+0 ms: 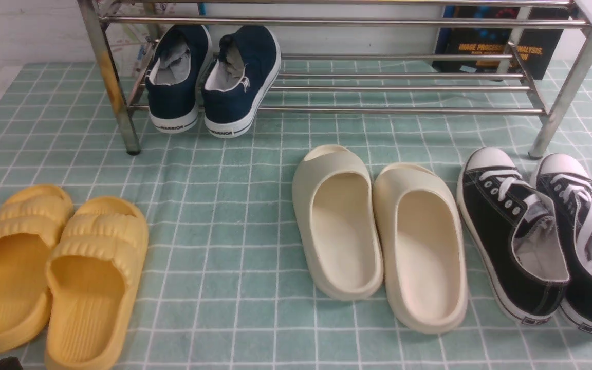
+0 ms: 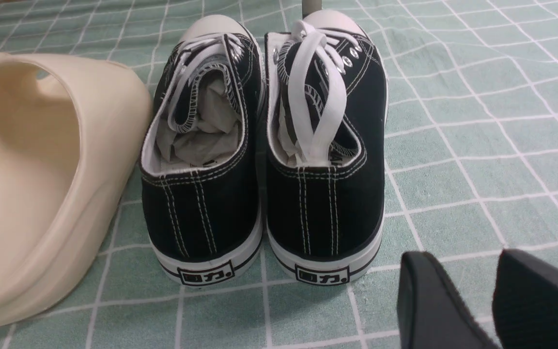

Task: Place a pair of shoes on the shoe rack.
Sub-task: Use the right arm to grab the shoe closest to it

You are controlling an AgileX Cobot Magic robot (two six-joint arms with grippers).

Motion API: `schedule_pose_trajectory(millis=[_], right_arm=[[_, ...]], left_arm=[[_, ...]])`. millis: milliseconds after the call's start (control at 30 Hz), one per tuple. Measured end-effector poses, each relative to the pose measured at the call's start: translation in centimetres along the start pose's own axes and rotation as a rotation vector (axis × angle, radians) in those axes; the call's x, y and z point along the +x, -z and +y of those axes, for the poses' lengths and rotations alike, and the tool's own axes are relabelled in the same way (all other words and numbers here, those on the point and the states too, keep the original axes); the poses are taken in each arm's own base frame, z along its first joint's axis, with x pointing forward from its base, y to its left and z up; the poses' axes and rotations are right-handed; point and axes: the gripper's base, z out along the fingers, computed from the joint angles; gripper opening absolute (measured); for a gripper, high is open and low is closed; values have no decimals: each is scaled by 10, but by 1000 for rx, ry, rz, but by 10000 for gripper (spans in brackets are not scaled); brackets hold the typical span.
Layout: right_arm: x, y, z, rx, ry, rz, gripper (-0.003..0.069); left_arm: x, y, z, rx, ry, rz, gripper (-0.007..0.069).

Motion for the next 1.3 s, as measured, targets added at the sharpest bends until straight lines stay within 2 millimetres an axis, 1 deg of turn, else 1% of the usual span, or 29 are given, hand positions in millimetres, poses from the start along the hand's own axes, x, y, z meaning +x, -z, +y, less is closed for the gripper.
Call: schedule_pose_trajectory(millis=[633,700,733,767,800,833,867,900,967,1033,1100,1133,1300], right_arm=[[0,0,0,-5,-17,1,239],[0,0,4,-42,-159,8,239],[0,0,6,-66,-257,14,239],[0,0,7,-72,-271,15,239],[0,1,12,-125,-492,34,239],[0,1,12,-131,-529,38,239],[0,1,16,-173,-705,61,239],[0,2,19,-201,-840,83,239],[0,2,23,-242,-1013,112,239],[-1,2,24,-254,-1054,114,239],[-2,2,23,-254,-1040,91,239],[-4,2,20,-243,-979,49,239],[-11,1,15,-220,-880,-58,239]], left_arm=[[0,0,0,0,0,0,38],[0,0,0,0,0,0,40],[0,0,0,0,0,0,41],[0,0,0,0,0,0,41],[0,0,0,0,0,0,43],[0,0,0,0,0,0,43],[0,0,0,0,0,0,45],[0,0,0,0,0,0,46],[0,0,0,0,0,0,47],[0,0,0,0,0,0,47],[0,0,0,0,0,0,48],[0,0,0,0,0,0,50],[0,0,0,0,0,0,53]])
